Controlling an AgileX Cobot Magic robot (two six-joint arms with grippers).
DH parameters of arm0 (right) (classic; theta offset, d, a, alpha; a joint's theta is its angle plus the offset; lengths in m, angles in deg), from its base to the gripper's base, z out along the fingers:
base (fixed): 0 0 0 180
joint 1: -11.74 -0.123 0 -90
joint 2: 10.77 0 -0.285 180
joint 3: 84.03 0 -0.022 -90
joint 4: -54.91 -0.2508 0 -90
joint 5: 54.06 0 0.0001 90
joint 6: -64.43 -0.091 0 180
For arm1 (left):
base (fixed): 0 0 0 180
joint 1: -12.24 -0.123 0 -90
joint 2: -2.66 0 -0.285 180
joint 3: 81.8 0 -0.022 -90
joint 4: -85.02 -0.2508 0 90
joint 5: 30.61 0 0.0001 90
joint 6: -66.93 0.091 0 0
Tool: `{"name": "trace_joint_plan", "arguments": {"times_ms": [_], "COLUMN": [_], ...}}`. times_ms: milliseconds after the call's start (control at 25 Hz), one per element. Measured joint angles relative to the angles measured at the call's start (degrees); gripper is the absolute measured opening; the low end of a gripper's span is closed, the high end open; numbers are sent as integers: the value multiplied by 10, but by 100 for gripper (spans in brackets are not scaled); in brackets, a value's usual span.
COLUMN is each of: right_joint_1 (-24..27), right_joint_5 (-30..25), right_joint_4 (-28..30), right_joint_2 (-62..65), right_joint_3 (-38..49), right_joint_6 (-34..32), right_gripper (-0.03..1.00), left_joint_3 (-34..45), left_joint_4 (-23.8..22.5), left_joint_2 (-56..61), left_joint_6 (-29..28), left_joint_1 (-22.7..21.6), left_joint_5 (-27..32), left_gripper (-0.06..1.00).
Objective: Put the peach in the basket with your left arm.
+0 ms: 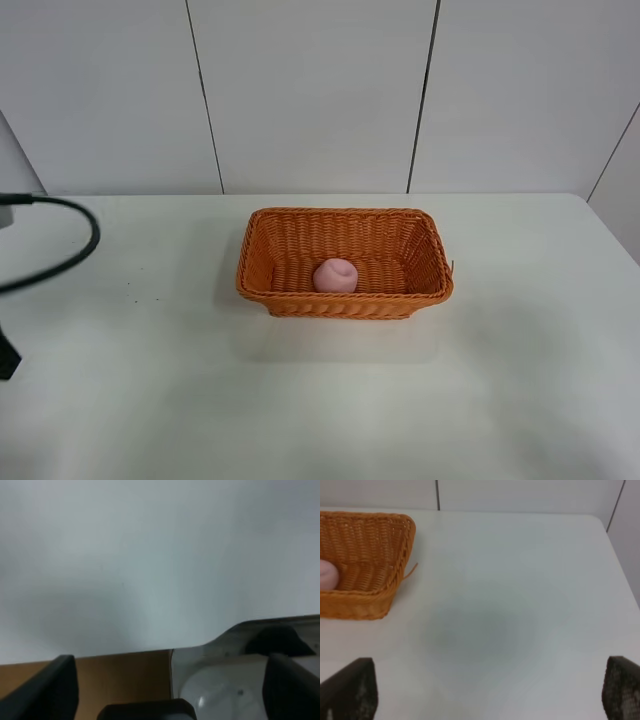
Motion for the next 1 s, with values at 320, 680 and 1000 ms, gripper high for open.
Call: {"name": "trace_joint_plan", "arguments": {"times_ms": [320, 680, 1000], "right_joint_1": [0, 0, 0], "right_joint_5": [0, 0, 0], "right_joint_4": [0, 0, 0], "right_joint_2": [0, 0, 0], "right_joint_3": [0, 0, 0], "right_joint_6": [0, 0, 0], "right_gripper": [69, 69, 69], "left_joint_3": [128, 129, 129], "left_joint_4": [1, 2, 2], "left_joint_2": [261, 449, 498], "left_joint_6": [0, 1, 1], "left_joint_1": [0, 0, 0], "left_joint_5": [-38, -42, -42], "left_gripper": [78, 78, 78]}}
